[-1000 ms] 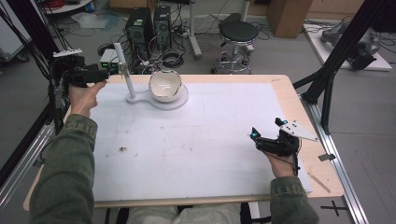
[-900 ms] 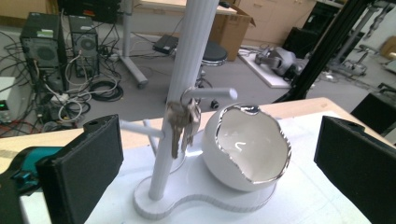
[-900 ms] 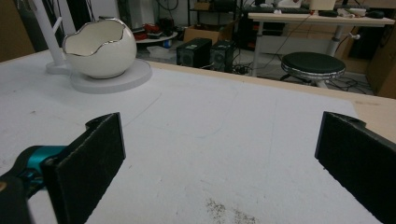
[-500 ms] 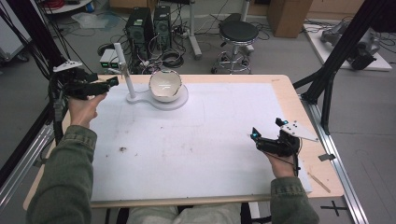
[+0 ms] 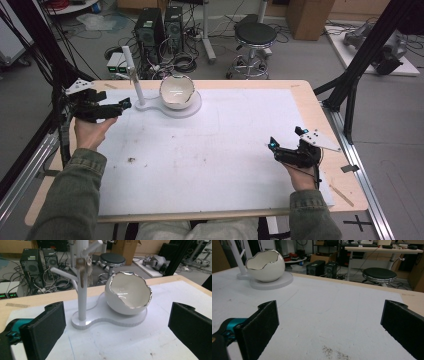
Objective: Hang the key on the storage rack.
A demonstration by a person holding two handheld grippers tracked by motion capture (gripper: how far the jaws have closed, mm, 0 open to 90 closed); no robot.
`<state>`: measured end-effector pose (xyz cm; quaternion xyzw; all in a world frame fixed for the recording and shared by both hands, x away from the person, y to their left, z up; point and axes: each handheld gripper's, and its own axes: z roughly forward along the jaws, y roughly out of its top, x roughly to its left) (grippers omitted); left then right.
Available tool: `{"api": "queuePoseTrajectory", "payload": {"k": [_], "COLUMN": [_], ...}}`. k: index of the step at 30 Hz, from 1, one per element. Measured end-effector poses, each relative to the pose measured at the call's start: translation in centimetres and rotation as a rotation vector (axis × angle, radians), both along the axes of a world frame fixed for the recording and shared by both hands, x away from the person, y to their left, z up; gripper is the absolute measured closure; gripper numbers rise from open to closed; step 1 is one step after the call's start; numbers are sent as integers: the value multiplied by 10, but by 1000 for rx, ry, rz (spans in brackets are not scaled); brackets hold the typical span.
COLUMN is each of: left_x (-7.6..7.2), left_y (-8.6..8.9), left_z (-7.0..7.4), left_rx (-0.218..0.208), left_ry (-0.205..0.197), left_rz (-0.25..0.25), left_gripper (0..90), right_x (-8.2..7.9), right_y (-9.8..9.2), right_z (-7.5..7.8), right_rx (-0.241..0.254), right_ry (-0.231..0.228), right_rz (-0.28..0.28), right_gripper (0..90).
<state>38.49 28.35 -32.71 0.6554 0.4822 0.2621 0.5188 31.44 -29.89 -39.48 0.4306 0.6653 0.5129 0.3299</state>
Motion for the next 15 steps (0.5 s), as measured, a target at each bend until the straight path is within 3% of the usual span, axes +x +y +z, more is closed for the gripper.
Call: {"api": "queuePoseTrajectory", "payload": {"k": [7,15], "left_x": [-9,-20], "left_y": [1,8], "left_z": [-14,-29], "left_rx": [28,30], "left_ry": [-14,13], "left_rz": [27,36], "left_gripper": [17,17], "right_x": [-1,-1], "right_y": [0,0], "right_z": [0,0], "right_rx": [-2,-1], "right_ry": [0,-2], "right_rz": [0,-2], "right_gripper": [6,6]}}
